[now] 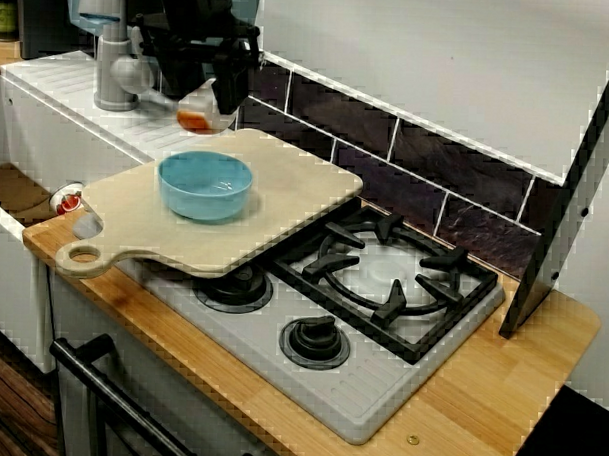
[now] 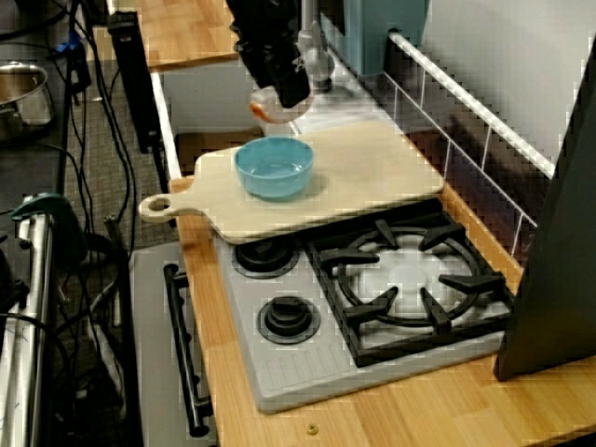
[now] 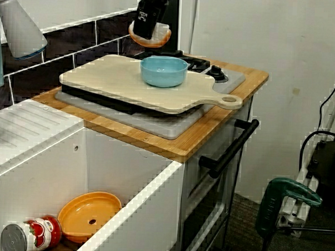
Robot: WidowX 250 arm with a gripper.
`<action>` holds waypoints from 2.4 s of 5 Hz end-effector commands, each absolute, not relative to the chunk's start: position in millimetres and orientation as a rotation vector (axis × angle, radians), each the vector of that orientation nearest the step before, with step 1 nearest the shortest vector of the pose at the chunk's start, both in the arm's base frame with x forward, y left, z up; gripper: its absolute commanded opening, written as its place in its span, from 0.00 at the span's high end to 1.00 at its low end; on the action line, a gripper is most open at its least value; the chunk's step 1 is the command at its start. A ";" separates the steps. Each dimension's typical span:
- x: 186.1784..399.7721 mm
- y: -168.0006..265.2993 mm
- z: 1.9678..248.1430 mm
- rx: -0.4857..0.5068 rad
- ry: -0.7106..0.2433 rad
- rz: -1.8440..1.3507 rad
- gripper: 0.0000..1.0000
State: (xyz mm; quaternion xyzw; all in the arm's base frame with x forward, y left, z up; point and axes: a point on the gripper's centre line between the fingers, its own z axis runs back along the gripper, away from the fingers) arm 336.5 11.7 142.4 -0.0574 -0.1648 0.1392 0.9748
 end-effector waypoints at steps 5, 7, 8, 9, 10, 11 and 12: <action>385.3 47.3 121.6 -0.014 -0.420 0.316 1.00; 386.9 46.3 117.9 -0.004 -0.411 0.309 0.98; 384.5 45.4 118.4 -0.007 -0.401 0.308 0.19; 381.4 44.7 120.5 -0.013 -0.397 0.305 0.00; 377.8 43.4 121.2 -0.016 -0.398 0.301 0.00; 374.6 42.8 123.2 -0.019 -0.400 0.300 0.00; 369.9 43.3 129.0 -0.028 -0.399 0.302 0.00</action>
